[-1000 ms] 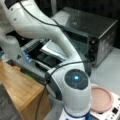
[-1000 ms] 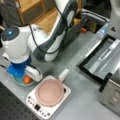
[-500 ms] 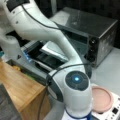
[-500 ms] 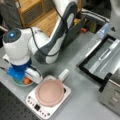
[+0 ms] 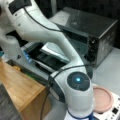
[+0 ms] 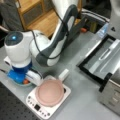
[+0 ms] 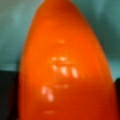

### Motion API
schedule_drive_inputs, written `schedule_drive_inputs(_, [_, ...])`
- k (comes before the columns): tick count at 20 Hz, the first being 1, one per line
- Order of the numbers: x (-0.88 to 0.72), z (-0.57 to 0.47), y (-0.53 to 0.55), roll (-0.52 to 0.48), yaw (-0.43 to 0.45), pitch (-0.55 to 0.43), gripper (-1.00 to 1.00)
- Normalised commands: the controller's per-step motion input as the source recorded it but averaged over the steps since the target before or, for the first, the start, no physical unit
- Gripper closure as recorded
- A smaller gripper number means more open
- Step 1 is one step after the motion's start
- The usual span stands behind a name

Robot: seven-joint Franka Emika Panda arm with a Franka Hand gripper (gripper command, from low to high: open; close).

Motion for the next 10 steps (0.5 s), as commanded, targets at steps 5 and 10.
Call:
schedule_drive_inputs(5, [0.18,0.16,-0.08,-0.002,0.107,0.093,1.0])
schedule_drive_inputs(10, [0.01,0.37,-0.1,0.037,0.094,0.173,1.0])
